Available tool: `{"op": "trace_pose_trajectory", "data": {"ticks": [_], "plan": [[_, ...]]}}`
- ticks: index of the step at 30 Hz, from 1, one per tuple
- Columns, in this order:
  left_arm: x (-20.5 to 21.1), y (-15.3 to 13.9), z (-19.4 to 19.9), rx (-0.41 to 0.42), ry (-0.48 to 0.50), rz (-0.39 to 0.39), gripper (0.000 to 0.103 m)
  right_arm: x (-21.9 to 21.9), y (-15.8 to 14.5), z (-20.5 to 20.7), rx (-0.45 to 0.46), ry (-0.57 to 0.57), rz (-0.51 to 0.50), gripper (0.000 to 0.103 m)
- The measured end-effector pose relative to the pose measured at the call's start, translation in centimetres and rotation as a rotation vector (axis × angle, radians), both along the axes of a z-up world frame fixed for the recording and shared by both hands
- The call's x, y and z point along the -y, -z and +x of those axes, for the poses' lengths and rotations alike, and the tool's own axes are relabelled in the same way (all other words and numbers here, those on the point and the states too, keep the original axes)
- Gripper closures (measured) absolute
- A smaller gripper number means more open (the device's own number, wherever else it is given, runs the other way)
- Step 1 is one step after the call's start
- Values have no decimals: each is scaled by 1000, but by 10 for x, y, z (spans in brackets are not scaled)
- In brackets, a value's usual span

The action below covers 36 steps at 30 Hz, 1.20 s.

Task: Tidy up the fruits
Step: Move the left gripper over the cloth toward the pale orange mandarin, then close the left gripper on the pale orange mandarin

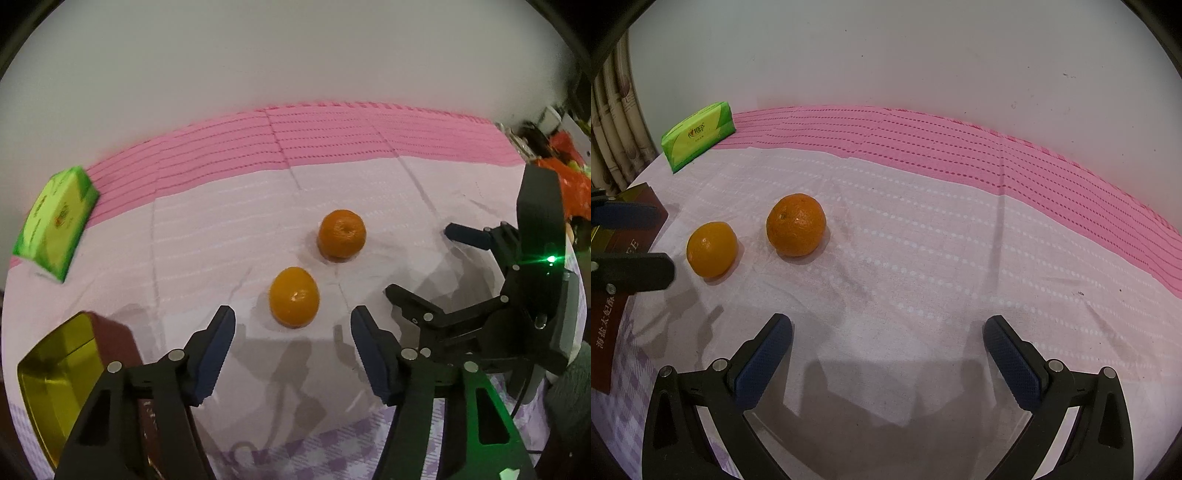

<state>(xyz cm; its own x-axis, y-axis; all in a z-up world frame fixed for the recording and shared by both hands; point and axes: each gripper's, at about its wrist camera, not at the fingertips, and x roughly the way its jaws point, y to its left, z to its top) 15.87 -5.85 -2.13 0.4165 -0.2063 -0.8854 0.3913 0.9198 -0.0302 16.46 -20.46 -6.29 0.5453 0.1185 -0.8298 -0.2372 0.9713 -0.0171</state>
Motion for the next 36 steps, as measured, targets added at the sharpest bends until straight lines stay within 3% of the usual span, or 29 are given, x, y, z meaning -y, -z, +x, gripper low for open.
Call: {"op": "trace_pose_trajectory", "data": {"ticks": [8, 15, 23, 25, 36], "plan": [[8, 11, 9, -25, 19, 1, 48, 0, 0, 0, 0, 0, 0, 0], [11, 21, 17, -46, 0, 19, 62, 0, 0, 0, 0, 0, 0, 0], [13, 26, 22, -47, -11, 31, 65, 0, 0, 0, 0, 0, 0, 0], [12, 27, 23, -47, -16, 32, 71, 0, 0, 0, 0, 0, 0, 0], [11, 25, 17, -44, -23, 61, 72, 0, 1, 0, 1, 0, 0, 0]]}}
